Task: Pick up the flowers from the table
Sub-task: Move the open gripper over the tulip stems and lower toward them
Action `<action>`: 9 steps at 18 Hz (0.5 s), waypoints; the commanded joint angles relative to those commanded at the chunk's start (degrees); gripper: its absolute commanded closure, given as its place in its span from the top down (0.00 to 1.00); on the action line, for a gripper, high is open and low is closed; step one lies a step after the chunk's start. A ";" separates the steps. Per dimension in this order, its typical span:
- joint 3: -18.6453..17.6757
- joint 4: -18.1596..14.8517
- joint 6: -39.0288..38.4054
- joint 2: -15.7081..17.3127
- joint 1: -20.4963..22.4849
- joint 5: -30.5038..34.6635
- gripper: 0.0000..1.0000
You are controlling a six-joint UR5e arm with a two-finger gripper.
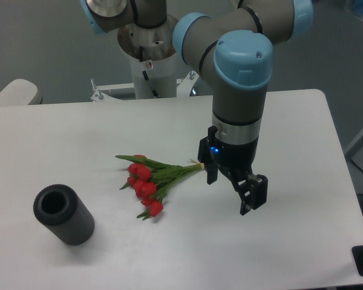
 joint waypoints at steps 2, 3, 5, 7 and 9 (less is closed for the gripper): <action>-2.45 0.88 0.09 0.96 -0.09 0.00 1.00; -2.90 0.88 0.00 1.05 -0.18 0.00 1.00; -4.30 0.79 0.00 1.14 -0.44 0.09 1.00; -6.50 0.79 -0.09 1.49 -0.62 0.26 1.00; -9.92 0.53 -0.52 2.89 -0.79 0.35 1.00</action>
